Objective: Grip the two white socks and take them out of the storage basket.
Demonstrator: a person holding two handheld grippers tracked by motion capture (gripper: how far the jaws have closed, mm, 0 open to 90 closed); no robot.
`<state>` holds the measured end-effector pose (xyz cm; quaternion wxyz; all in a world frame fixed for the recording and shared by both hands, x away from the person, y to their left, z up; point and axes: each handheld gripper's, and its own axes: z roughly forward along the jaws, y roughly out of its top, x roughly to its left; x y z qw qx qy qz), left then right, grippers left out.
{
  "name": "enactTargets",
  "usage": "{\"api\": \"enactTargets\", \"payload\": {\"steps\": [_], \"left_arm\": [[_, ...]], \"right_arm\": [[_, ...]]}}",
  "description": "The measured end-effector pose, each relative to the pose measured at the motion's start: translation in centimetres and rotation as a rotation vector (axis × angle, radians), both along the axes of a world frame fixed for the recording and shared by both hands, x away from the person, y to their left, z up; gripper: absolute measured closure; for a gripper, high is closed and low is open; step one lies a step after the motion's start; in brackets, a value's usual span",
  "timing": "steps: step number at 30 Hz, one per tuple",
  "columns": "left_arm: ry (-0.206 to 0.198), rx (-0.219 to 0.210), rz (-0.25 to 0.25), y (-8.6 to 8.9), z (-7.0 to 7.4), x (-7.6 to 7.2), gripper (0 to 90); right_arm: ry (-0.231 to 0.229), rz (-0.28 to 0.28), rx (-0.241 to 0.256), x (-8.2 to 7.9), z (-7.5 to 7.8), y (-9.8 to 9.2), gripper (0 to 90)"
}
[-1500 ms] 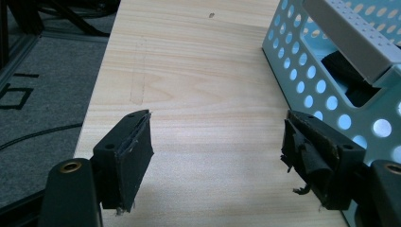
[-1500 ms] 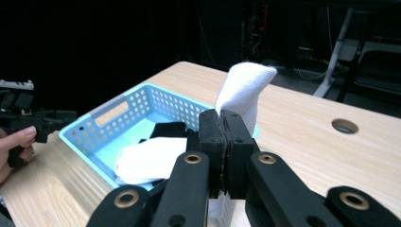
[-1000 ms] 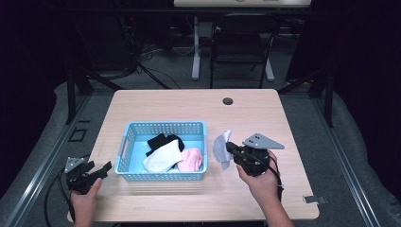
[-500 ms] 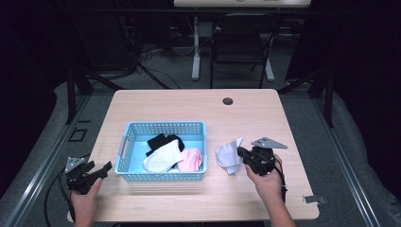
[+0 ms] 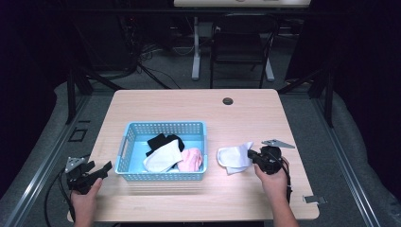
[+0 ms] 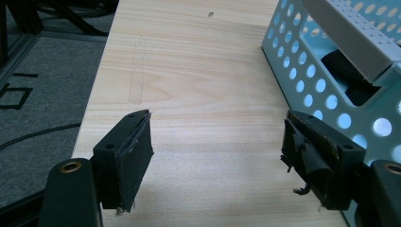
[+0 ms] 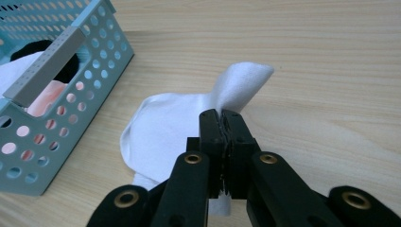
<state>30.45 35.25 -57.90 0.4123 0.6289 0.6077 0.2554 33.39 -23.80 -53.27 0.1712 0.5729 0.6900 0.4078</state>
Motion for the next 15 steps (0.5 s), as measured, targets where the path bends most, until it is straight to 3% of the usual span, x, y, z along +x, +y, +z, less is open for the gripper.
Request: {"api": "enactTargets", "payload": {"steps": [3,10,15], "left_arm": [[0.0,0.0,0.001,0.03,0.0,-0.01,25.1],[0.001,-0.001,0.001,0.03,0.0,-0.01,25.1],[0.002,-0.001,0.001,0.03,-0.01,-0.01,25.1]], "right_arm": [[-0.005,-0.007,-0.008,-0.01,-0.02,0.0,87.5],[-0.075,-0.029,-0.068,-0.31,-0.42,0.41,63.7],[-0.096,-0.027,-0.082,-0.29,-0.56,0.69,55.3]]}}
